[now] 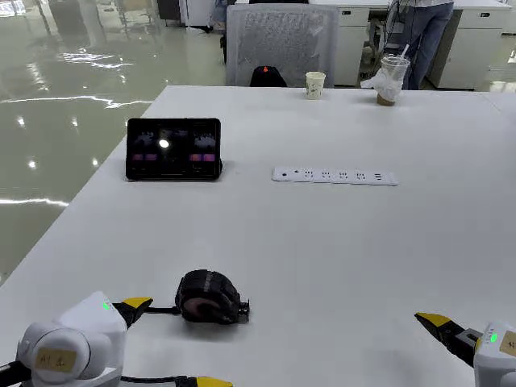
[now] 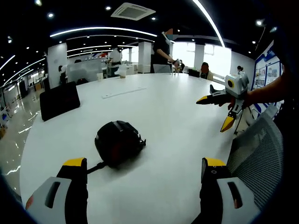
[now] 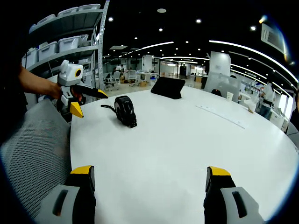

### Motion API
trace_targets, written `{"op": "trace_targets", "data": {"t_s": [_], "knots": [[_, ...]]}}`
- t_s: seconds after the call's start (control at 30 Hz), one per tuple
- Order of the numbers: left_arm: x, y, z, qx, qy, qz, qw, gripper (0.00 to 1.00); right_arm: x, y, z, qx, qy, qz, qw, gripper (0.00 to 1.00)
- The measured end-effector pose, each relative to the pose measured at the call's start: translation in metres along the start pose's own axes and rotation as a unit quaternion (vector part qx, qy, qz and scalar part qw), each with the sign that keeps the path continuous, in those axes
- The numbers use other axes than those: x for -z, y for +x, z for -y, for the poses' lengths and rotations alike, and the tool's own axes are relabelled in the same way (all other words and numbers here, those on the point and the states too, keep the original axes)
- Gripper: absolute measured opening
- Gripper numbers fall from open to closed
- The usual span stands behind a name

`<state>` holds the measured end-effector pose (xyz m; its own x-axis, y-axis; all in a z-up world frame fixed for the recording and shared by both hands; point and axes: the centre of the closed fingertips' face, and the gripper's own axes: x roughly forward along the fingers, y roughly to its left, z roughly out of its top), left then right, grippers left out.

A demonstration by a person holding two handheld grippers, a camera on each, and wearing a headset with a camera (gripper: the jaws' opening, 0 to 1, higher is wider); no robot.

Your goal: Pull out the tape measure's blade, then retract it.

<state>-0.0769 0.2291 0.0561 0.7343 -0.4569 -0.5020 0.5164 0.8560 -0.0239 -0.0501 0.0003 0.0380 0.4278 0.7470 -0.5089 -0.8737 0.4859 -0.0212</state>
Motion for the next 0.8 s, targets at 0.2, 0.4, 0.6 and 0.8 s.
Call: {"op": "trace_targets", "data": {"t_s": [0.2,0.4,0.6,0.8], "knots": [[-0.003,-0.003,0.0007,0.002,-0.002,0.012,0.9999,0.99,0.0009,-0.0024,-0.0013,0.0,0.003,0.0,1.0,0.99],[0.0015,-0.0052,0.0027,0.004,-0.001,0.002,1.0,0.99,0.002,-0.0035,-0.0009,-0.001,0.004,-0.002,1.0,0.99],[0.0025,-0.0064,0.0045,0.004,-0.003,-0.003,1.0,0.99,0.002,-0.0043,-0.0014,-0.002,0.004,-0.004,1.0,0.99],[0.0011,-0.0074,0.004,0.004,-0.004,0.0,1.0,0.99,0.0009,-0.0055,-0.0005,0.0,0.004,-0.002,1.0,0.99]]}}
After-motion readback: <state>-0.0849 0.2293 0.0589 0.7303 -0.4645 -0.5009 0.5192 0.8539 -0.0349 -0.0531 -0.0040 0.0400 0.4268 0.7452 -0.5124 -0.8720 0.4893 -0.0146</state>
